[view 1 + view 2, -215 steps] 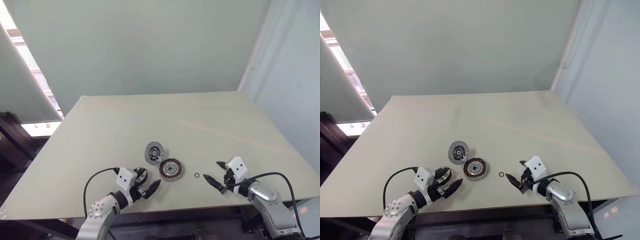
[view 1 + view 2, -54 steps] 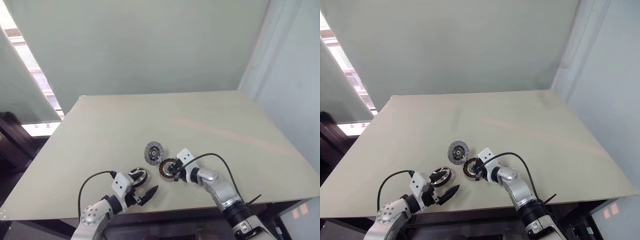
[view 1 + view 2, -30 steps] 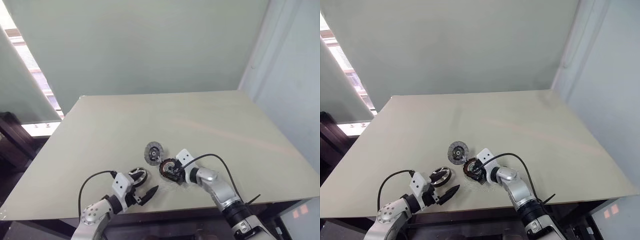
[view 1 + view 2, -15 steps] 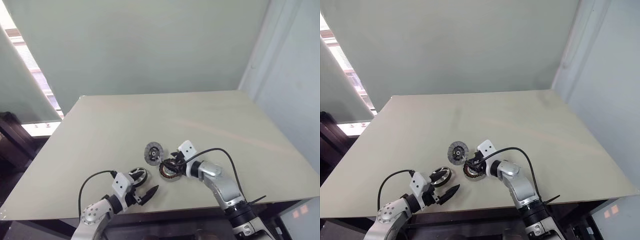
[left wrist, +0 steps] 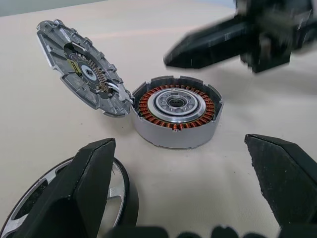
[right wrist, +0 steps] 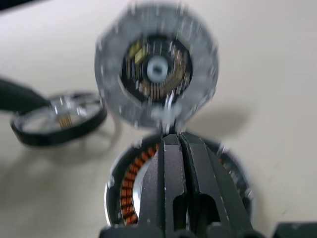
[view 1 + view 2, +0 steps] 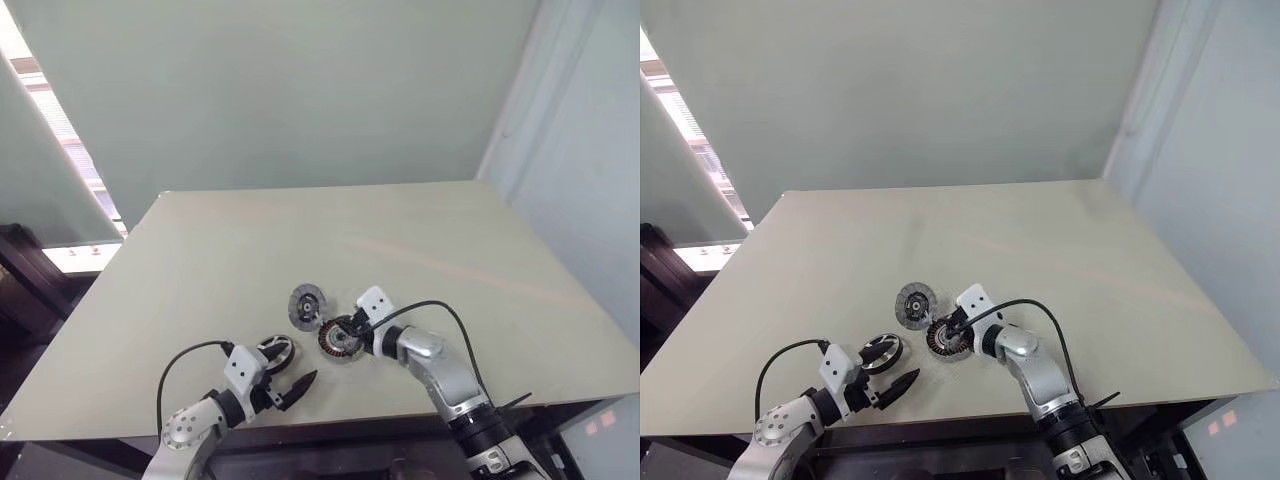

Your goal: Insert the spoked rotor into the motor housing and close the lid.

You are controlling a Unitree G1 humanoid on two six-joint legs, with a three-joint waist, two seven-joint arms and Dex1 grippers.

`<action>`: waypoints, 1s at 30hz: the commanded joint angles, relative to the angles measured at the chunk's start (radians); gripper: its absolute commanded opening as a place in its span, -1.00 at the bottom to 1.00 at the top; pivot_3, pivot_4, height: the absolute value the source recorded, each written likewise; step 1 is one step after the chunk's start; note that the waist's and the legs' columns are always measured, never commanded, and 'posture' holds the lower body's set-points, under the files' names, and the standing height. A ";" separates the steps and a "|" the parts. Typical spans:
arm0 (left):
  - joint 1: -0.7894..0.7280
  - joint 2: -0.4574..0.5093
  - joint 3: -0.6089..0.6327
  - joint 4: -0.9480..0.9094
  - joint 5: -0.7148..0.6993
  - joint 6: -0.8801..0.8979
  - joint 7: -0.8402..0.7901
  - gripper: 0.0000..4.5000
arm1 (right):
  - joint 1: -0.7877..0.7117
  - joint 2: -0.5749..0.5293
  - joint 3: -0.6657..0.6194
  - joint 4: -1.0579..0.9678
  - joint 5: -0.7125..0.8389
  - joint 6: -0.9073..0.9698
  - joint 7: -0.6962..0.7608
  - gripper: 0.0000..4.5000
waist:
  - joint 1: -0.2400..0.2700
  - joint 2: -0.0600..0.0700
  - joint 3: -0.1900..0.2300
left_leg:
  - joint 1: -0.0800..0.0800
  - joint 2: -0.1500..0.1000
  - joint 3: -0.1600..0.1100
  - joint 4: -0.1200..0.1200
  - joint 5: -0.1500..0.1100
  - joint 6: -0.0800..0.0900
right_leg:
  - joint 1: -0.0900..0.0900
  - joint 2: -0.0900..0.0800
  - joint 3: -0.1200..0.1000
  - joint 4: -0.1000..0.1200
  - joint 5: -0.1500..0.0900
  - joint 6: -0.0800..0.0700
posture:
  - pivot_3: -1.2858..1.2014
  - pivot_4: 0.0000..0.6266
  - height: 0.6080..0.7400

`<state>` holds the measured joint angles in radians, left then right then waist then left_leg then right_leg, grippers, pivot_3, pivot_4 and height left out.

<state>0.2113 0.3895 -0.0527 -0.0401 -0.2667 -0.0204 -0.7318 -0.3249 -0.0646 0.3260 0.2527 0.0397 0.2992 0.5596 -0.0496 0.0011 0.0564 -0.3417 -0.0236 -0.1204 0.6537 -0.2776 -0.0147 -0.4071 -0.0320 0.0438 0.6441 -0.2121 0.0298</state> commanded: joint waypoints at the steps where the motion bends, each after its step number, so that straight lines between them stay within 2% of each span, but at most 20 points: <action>1: -0.012 0.005 0.013 -0.022 -0.001 -0.020 -0.001 1.00 | -0.029 0.010 0.013 0.054 -0.025 -0.043 -0.007 -0.97 | 0.000 0.000 0.000 | 0.000 0.000 0.000 0.000 0.000 0.000 | 0.000 0.000 0.000 0.000 0.000 0.000 | 0.03 -1.00 1.00; 5: -0.011 0.004 0.013 -0.023 0.000 -0.021 0.001 1.00 | -0.034 0.009 0.022 0.109 -0.053 -0.073 -0.017 -0.97 | 0.000 0.000 0.000 | 0.000 0.000 0.000 0.000 0.000 0.000 | 0.000 0.000 0.000 0.000 0.000 0.000 | 0.03 -1.00 1.00; 12: 0.005 -0.003 0.021 -0.031 -0.021 -0.014 0.000 1.00 | -0.028 0.004 -0.018 0.019 -0.015 -0.063 -0.002 -0.97 | 0.000 0.000 0.000 | 0.000 0.000 0.000 0.000 0.000 0.000 | 0.000 0.000 0.000 0.000 0.000 0.000 | 0.03 -1.00 1.00; 14: 0.029 -0.028 0.043 -0.081 -0.090 0.051 0.023 1.00 | -0.020 -0.002 -0.025 -0.027 0.010 -0.051 0.025 -0.97 | 0.000 0.000 0.000 | 0.000 0.000 0.000 0.000 0.000 0.000 | 0.000 0.000 0.000 0.000 0.000 0.000 | 0.03 -1.00 1.00; 16: 0.100 -0.035 0.069 -0.185 -0.229 0.208 0.040 1.00 | -0.014 -0.013 -0.028 -0.078 0.026 -0.037 0.048 -0.97 | -0.002 0.000 0.000 | 0.000 0.000 0.000 0.000 0.000 0.000 | 0.000 0.000 0.000 0.000 0.000 0.000 | 0.03 -1.00 1.00; 21: 0.222 -0.056 0.155 -0.315 -0.470 0.420 0.095 1.00 | -0.002 -0.031 -0.029 -0.127 0.033 -0.013 0.058 -0.97 | -0.001 0.000 0.000 | 0.000 0.001 -0.001 -0.002 0.000 0.000 | -0.001 0.000 -0.001 -0.001 0.000 0.000 | 0.03 -1.00 1.00; 25: 0.255 -0.101 0.205 -0.331 -0.582 0.502 0.162 1.00 | 0.000 -0.035 -0.023 -0.135 0.033 -0.013 0.066 -0.97 | 0.000 0.002 0.001 | 0.000 0.001 -0.001 -0.001 0.000 0.000 | -0.001 0.000 -0.001 -0.001 0.000 0.000 | 0.03 -1.00 1.00; 30: 0.228 -0.182 0.255 -0.286 -0.648 0.548 0.264 1.00 | 0.006 -0.044 -0.002 -0.160 0.033 -0.014 0.096 -0.97 | 0.000 0.001 0.001 | 0.000 0.001 0.000 0.002 0.000 0.000 | 0.000 0.000 -0.001 -0.001 0.000 0.000 | 0.03 -1.00 1.00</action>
<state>0.4568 0.2168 0.1731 -0.3191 -0.8736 0.5173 -0.4997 -0.3071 -0.1080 0.3211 0.1533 0.0565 0.2962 0.6403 -0.0498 0.0022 0.0578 -0.3419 -0.0225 -0.1204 0.6555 -0.2781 -0.0146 -0.4069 -0.0322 0.0429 0.6436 -0.2125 0.0295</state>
